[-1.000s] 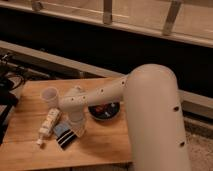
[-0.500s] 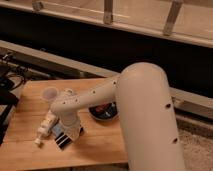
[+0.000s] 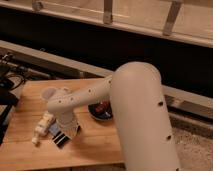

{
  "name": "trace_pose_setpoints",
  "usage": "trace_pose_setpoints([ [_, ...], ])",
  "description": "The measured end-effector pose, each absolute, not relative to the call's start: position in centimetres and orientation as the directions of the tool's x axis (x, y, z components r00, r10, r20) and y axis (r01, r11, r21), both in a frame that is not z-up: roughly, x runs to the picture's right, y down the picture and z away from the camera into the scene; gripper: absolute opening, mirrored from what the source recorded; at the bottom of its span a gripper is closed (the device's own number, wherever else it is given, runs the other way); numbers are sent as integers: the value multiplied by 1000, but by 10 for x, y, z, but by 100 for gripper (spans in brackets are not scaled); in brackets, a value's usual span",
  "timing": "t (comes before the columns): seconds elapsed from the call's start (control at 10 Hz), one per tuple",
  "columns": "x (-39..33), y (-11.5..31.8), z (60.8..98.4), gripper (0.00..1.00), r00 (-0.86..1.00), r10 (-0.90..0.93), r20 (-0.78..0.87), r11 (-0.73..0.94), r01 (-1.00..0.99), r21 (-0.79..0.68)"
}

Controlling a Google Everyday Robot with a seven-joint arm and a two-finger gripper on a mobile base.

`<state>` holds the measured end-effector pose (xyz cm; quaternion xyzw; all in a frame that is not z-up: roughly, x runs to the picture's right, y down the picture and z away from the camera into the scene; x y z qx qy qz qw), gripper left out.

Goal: Push the eraser across the table

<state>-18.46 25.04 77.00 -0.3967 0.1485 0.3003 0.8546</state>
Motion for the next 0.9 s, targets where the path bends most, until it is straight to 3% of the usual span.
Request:
trace_pose_setpoints([
  [0.9,-193,241,775,0,800,383,-461,528,-600,-602],
])
